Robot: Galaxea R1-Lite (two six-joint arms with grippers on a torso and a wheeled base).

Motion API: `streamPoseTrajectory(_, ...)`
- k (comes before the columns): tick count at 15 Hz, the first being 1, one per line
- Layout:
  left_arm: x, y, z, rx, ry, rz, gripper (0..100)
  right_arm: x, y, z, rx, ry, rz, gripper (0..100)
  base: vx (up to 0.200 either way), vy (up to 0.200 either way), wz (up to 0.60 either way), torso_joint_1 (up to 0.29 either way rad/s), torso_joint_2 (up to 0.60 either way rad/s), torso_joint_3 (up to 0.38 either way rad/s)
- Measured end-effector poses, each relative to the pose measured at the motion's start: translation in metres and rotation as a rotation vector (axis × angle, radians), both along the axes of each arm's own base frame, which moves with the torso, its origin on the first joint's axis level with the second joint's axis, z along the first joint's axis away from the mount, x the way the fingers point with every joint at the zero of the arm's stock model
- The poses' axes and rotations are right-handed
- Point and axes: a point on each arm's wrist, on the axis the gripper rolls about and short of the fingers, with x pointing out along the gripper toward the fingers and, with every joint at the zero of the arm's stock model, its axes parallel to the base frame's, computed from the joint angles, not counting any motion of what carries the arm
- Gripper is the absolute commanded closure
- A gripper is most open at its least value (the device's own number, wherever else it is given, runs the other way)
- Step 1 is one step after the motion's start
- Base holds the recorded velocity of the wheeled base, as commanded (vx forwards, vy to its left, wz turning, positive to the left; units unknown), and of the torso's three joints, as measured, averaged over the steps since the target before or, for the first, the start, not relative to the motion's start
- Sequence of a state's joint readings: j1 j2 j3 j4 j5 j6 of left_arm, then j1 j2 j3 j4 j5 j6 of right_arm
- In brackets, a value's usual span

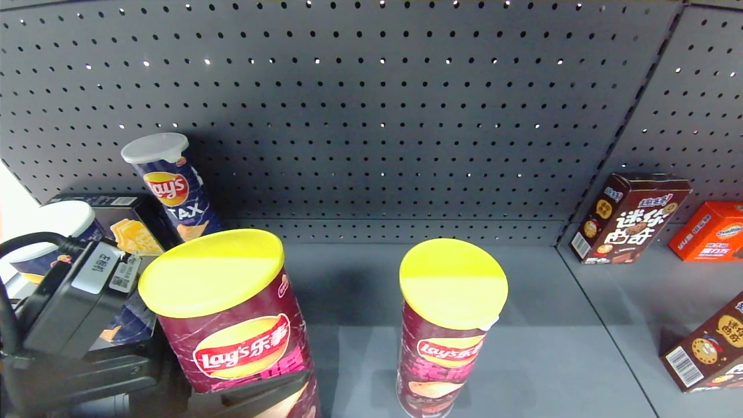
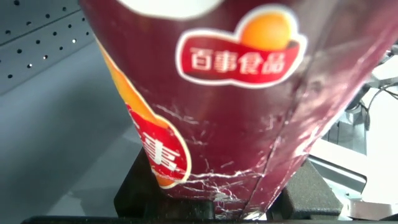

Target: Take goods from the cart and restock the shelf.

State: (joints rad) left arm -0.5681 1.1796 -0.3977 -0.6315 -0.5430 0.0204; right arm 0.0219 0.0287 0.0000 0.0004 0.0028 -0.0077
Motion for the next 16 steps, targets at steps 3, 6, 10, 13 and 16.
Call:
streamPoseTrajectory(3, 0.0, 0.001, 0.0, 0.0, -0.001, 0.006, 100, -0.002, 0.0, 0.0, 0.0, -0.021, -0.019, 0, 0.0, 0.0, 0.0, 0.0, 0.0, 0.0)
streamPoseTrajectory(6, 0.001, 0.003, 0.001, -0.002, -0.011, 0.031, 100, -0.002, 0.0, -0.001, 0.001, -0.027, -0.022, 0, 0.0, 0.0, 0.0, 0.0, 0.0, 0.0)
streamPoseTrajectory(10, 0.003, 0.003, 0.014, 0.001, -0.108, 0.033, 100, -0.002, 0.0, -0.001, 0.001, -0.029, -0.022, 0, 0.0, 0.0, 0.0, 0.0, 0.0, 0.0)
streamPoseTrajectory(13, 0.009, -0.001, 0.029, -0.023, -0.151, 0.035, 100, -0.002, 0.0, -0.001, 0.001, -0.029, -0.022, 0, 0.0, 0.0, 0.0, 0.0, 0.0, 0.0)
streamPoseTrajectory(16, 0.02, -0.008, 0.035, -0.023, -0.158, 0.037, 100, -0.002, 0.0, -0.001, 0.001, -0.029, -0.022, 0, 0.0, 0.0, 0.0, 0.0, 0.0, 0.0)
